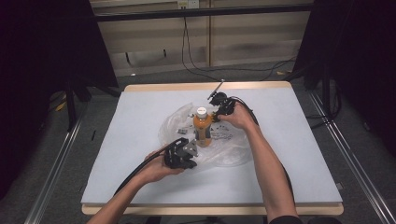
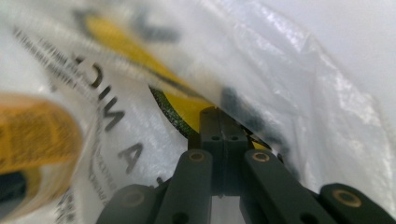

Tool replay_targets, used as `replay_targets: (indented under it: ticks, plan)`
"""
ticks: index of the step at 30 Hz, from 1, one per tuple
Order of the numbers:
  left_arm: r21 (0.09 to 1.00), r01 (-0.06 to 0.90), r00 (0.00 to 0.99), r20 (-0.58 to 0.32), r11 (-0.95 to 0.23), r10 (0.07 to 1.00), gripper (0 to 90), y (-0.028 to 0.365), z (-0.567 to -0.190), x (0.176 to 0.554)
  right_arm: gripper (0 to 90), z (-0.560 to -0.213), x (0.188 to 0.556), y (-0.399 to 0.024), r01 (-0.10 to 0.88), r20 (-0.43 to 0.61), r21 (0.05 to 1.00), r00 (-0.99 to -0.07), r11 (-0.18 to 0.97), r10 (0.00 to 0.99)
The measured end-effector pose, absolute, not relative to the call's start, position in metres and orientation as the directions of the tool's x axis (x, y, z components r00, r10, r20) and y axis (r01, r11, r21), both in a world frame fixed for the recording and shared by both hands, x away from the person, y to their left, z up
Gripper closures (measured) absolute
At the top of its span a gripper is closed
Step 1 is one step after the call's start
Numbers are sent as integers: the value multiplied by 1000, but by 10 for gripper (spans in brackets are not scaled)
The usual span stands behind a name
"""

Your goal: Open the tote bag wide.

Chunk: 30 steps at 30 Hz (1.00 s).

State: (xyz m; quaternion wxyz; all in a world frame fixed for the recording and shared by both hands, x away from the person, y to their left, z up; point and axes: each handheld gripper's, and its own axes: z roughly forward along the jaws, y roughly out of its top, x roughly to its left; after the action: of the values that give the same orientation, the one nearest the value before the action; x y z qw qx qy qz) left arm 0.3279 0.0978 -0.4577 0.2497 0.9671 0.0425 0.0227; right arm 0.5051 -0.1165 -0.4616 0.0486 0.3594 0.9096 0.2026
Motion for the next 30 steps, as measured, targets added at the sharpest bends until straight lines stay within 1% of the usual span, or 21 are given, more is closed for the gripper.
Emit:
replay_targets:
  ticks: [2, 4, 6, 10, 15, 16, 17, 18, 19, 22, 23, 28, 30]
  plan:
    - [484, 64, 996, 30, -873, 90, 900, 101, -458, 325, 900, -462, 507, -115, 641, 48, 406, -727, 651, 685]
    - [488, 71, 996, 9, -870, 86, 900, 105, -458, 326, 900, -462, 509, -112, 634, 13, 408, -723, 656, 691]
    - [481, 58, 997, 16, -875, 75, 900, 106, -457, 326, 900, -462, 510, -110, 637, -4, 405, -716, 656, 698]
    - [488, 68, 997, 1, -870, 78, 900, 110, -457, 324, 900, -462, 511, -108, 621, -44, 406, -720, 671, 693]
    - [520, 104, 994, -41, -848, 97, 900, 115, -459, 330, 900, -461, 510, -109, 631, -32, 405, -714, 662, 700]
    - [551, 140, 990, -68, -823, 123, 900, 117, -459, 334, 900, -460, 508, -110, 639, 6, 421, -712, 645, 702]
    - [551, 140, 990, -68, -823, 123, 900, 117, -459, 334, 900, -459, 507, -111, 635, 13, 434, -714, 640, 700]
    - [568, 158, 987, -103, -808, 121, 900, 120, -458, 338, 900, -459, 507, -111, 635, 13, 434, -714, 640, 700]
    - [586, 171, 985, -110, -792, 132, 900, 121, -458, 340, 900, -458, 507, -112, 630, 25, 449, -718, 634, 696]
    - [611, 198, 980, -119, -766, 159, 900, 126, -458, 345, 900, -450, 502, -113, 621, 23, 461, -722, 634, 691]
    - [630, 212, 977, -129, -747, 169, 900, 128, -457, 347, 900, -443, 498, -114, 608, 27, 480, -731, 633, 682]
    - [673, 211, 976, -105, -709, 191, 900, 130, -449, 350, 900, -430, 487, -115, 572, 29, 523, -753, 633, 657]
    - [677, 209, 976, -99, -706, 194, 900, 129, -447, 350, 900, -428, 486, -115, 567, 31, 526, -758, 634, 652]
